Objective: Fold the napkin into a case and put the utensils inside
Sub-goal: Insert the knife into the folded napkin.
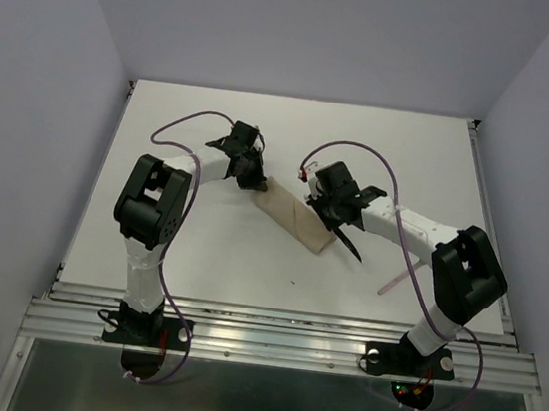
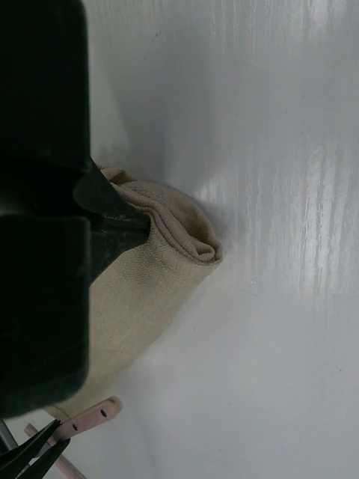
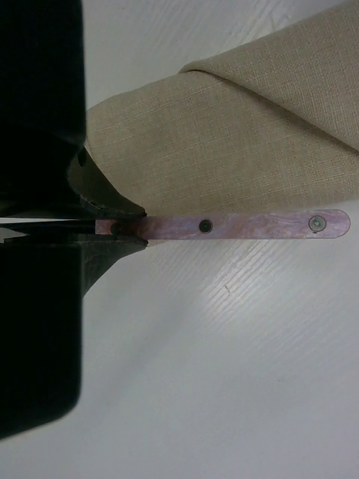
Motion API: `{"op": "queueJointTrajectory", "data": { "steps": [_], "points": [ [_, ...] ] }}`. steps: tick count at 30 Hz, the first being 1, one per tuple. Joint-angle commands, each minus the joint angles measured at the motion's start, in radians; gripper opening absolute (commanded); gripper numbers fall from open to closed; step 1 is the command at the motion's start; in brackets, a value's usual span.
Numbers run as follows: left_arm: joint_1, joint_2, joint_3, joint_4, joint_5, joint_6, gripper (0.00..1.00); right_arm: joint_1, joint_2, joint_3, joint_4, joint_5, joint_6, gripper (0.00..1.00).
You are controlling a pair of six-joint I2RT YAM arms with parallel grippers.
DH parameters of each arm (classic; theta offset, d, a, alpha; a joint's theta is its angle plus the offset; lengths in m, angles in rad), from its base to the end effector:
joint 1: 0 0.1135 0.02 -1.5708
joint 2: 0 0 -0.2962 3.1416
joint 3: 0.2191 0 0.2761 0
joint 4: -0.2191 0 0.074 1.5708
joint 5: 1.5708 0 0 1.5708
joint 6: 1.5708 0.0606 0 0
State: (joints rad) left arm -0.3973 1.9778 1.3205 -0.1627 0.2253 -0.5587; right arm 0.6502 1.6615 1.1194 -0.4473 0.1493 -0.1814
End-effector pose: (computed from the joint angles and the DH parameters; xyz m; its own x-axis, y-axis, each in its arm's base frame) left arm 0.4356 -0.1975 0.1711 -0.8461 -0.2053 -0.4919 0.0816 0.8621 -0.5001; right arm 0.3097 0.2242 0.2089 -0.5580 -0.6485 -0.5178 -0.6448 0.7316 -0.2213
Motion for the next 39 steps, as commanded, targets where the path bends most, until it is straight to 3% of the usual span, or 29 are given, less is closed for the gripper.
{"op": "queueJointTrajectory", "data": {
  "steps": [1,11,33,39],
  "points": [
    [0.006,-0.031,0.052,-0.037,0.002,0.023,0.00,0.012,0.026,0.054,-0.018,-0.008,-0.041,0.01],
    [0.072,-0.063,0.032,-0.012,0.026,0.023,0.00,0.022,0.061,0.068,-0.019,-0.027,-0.079,0.01],
    [0.074,-0.033,0.028,-0.001,0.069,0.019,0.00,0.068,0.173,0.174,-0.016,-0.065,-0.096,0.01],
    [0.078,-0.108,0.006,0.002,0.115,0.016,0.00,0.068,0.213,0.203,-0.011,-0.077,-0.099,0.01]
  ]
}}
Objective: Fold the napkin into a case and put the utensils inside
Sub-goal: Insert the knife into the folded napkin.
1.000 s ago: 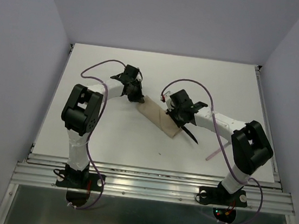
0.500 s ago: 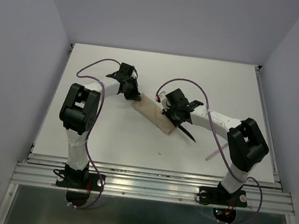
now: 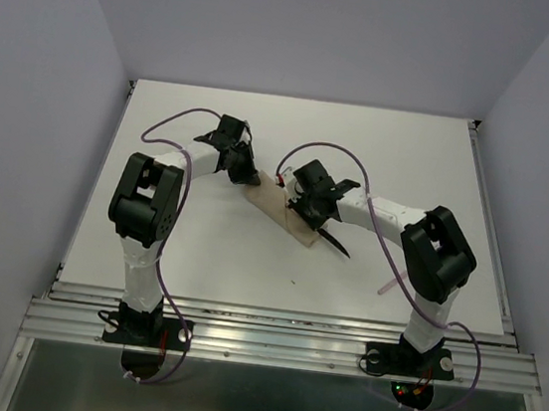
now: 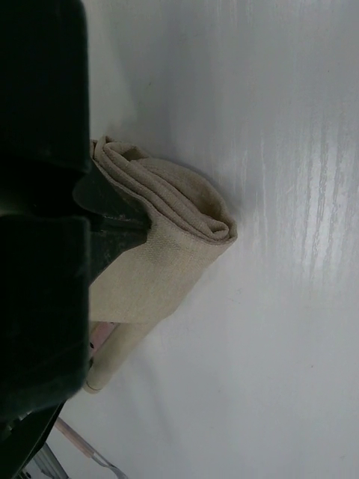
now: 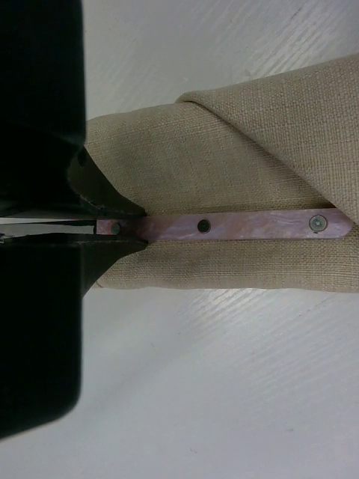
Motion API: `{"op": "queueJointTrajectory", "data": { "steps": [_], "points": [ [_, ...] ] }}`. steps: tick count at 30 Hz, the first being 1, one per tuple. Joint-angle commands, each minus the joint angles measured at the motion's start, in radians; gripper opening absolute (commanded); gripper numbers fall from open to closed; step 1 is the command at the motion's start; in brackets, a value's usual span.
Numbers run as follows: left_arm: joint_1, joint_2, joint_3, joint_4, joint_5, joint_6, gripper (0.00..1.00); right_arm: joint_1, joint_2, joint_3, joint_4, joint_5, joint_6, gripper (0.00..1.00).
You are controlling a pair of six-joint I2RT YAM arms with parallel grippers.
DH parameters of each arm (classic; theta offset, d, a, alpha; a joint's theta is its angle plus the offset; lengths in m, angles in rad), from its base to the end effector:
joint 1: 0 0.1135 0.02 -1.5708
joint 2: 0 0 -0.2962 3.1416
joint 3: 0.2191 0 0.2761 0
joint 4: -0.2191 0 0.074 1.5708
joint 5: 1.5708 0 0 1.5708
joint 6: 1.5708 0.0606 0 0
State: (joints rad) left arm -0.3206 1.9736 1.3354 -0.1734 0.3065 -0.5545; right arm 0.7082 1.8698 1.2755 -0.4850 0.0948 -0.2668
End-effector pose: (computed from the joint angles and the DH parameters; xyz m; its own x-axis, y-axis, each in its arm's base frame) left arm 0.4489 -0.1683 0.1780 -0.8473 -0.2476 -0.4700 0.0605 0.8340 -0.5485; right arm 0.3285 0.2737 0.1770 -0.4842 -0.7602 -0.4332 -0.7684 0.6062 -0.2049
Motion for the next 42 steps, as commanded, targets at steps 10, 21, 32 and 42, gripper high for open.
{"op": "queueJointTrajectory", "data": {
  "steps": [10,21,32,42],
  "points": [
    [0.052,-0.124,0.022,-0.031,0.005,0.025,0.00,0.010,0.011,0.061,0.028,-0.047,-0.023,0.01],
    [0.051,0.021,0.123,-0.098,-0.147,0.031,0.00,0.010,0.052,0.114,0.031,-0.058,-0.040,0.01],
    [0.023,0.082,0.150,-0.094,-0.049,0.059,0.00,0.010,0.129,0.228,0.013,-0.067,-0.058,0.01],
    [0.005,0.107,0.162,-0.089,-0.020,0.067,0.00,0.010,0.181,0.306,-0.009,-0.063,-0.087,0.01]
  ]
}}
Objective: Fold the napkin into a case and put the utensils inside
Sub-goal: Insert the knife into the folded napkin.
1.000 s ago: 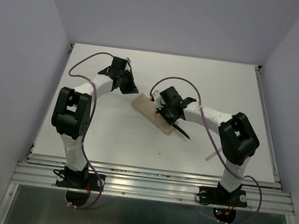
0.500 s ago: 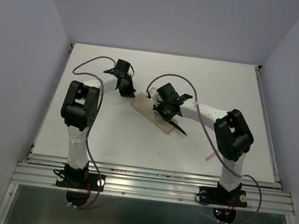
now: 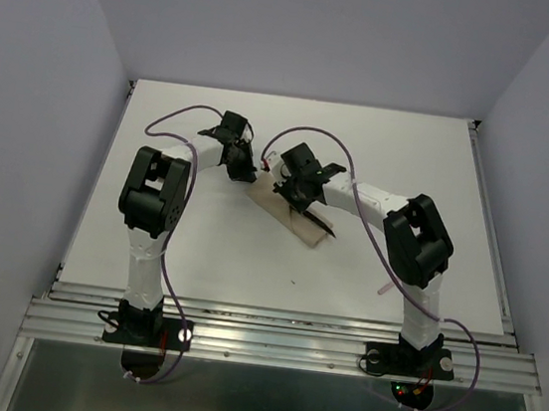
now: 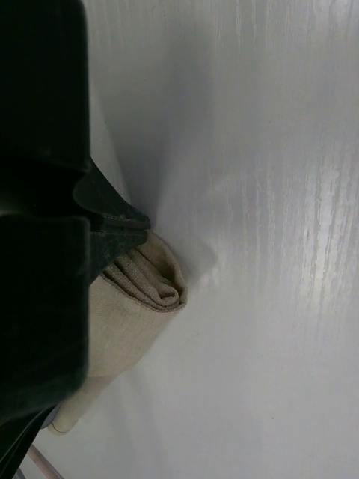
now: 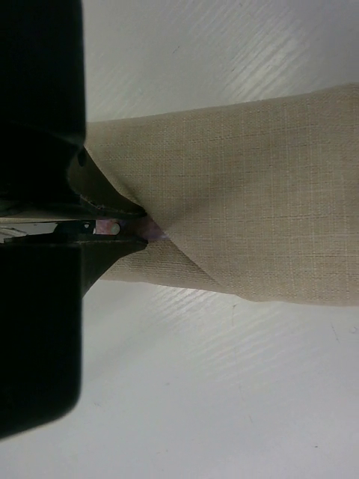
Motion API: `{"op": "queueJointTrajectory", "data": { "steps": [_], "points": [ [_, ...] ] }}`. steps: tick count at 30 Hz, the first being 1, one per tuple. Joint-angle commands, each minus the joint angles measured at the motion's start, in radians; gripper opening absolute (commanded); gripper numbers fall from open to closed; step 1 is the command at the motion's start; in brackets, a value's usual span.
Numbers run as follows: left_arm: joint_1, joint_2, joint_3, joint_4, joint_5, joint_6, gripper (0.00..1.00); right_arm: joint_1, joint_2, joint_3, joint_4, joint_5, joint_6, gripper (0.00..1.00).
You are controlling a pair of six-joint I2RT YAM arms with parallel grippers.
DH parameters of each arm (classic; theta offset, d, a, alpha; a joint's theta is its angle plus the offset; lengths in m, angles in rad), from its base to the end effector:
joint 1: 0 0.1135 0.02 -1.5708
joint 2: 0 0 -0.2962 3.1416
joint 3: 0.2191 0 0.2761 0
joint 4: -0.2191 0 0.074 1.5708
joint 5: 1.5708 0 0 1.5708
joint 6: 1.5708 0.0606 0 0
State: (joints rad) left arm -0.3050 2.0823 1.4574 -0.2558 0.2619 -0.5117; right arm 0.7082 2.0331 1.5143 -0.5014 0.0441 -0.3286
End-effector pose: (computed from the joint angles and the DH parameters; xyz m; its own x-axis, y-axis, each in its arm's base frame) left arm 0.4751 -0.1660 0.1606 -0.8604 -0.2250 -0.4573 0.0298 0.8735 -0.4858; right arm 0.3711 0.3143 0.1824 -0.4086 -0.7744 -0.4831 -0.8074 0.5535 -0.2044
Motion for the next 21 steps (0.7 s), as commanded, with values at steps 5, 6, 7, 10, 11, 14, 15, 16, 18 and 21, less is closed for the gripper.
{"op": "queueJointTrajectory", "data": {
  "steps": [5,6,7,10,11,14,15,16,18,21],
  "points": [
    [-0.011,-0.010,0.041,-0.011,0.027,0.027,0.00,0.010,0.038,0.096,0.008,-0.009,-0.043,0.01],
    [-0.011,-0.010,0.041,-0.013,0.028,0.027,0.00,0.010,0.042,0.101,0.008,-0.007,-0.046,0.01],
    [-0.011,-0.011,0.043,-0.013,0.028,0.029,0.00,0.010,0.045,0.110,0.008,-0.004,-0.046,0.01],
    [-0.011,-0.013,0.040,-0.014,0.030,0.029,0.00,0.010,0.055,0.121,0.008,-0.003,-0.044,0.01],
    [-0.011,-0.013,0.040,-0.014,0.031,0.029,0.00,0.010,0.056,0.121,0.009,-0.003,-0.044,0.01],
    [-0.011,-0.014,0.038,-0.014,0.033,0.029,0.00,0.010,0.062,0.119,0.011,0.006,-0.032,0.02],
    [-0.013,-0.014,0.037,-0.014,0.033,0.029,0.00,0.010,0.062,0.118,0.011,0.011,-0.026,0.03],
    [-0.013,-0.016,0.035,-0.014,0.033,0.029,0.00,0.010,0.061,0.115,0.014,0.013,-0.026,0.05],
    [-0.013,-0.014,0.032,-0.013,0.037,0.032,0.00,0.010,0.052,0.104,0.018,0.019,-0.021,0.16],
    [-0.013,-0.016,0.023,-0.010,0.043,0.033,0.00,0.010,0.027,0.081,0.032,0.033,-0.013,0.30]
  ]
}}
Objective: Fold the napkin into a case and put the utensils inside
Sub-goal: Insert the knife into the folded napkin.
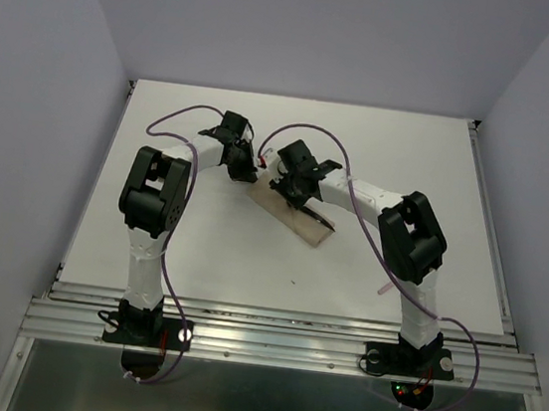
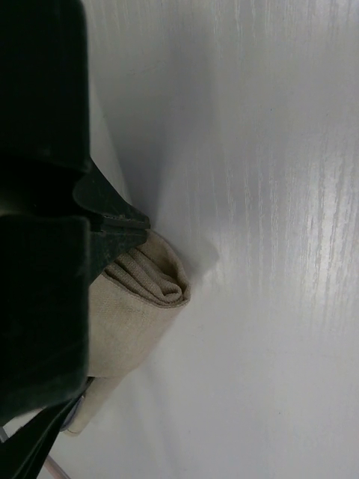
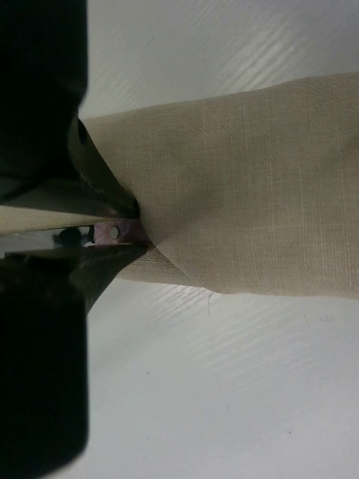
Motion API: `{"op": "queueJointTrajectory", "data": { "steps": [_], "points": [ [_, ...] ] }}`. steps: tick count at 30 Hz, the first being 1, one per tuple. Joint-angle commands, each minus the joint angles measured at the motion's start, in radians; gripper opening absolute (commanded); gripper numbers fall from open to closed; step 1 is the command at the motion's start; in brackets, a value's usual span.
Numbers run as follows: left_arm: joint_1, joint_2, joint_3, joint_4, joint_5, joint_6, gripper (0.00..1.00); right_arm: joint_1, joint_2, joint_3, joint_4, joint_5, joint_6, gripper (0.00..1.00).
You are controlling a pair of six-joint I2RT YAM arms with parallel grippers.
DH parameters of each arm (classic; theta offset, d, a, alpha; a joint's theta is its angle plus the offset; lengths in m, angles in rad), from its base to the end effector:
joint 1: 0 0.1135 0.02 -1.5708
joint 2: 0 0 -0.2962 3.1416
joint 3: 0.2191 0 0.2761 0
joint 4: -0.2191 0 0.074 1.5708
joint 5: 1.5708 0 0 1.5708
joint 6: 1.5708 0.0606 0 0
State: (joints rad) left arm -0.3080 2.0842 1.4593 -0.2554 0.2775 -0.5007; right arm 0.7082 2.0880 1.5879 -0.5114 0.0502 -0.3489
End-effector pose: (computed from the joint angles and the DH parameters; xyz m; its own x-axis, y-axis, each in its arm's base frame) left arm 0.4747 -0.1684 0.1605 -0.8642 -0.2095 -0.4574 0.0490 0.8698 -0.4910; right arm 0.3841 0.3249 0.1804 -0.3898 -0.7834 -0.4841 -0.8116 0.5407 -0.2214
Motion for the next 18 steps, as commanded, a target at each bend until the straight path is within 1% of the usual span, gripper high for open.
{"op": "queueJointTrajectory", "data": {
  "steps": [1,2,13,14,16,18],
  "points": [
    [-0.009,-0.018,0.018,-0.010,0.028,0.022,0.00,0.010,-0.037,0.000,0.053,0.033,0.014,0.32],
    [-0.009,-0.019,0.013,-0.007,0.028,0.022,0.00,0.010,-0.045,-0.008,0.057,0.042,0.017,0.36],
    [-0.009,-0.030,0.009,-0.007,0.029,0.024,0.00,0.010,-0.195,-0.143,0.120,0.059,0.060,0.37],
    [-0.009,-0.032,0.009,-0.007,0.029,0.024,0.00,0.010,-0.204,-0.158,0.122,0.063,0.062,0.38],
    [-0.011,-0.035,0.007,-0.008,0.029,0.025,0.00,0.010,-0.224,-0.177,0.131,0.066,0.064,0.42],
    [-0.011,-0.036,0.007,-0.007,0.031,0.025,0.00,0.000,-0.229,-0.193,0.131,0.066,0.068,0.43]
  ]
}}
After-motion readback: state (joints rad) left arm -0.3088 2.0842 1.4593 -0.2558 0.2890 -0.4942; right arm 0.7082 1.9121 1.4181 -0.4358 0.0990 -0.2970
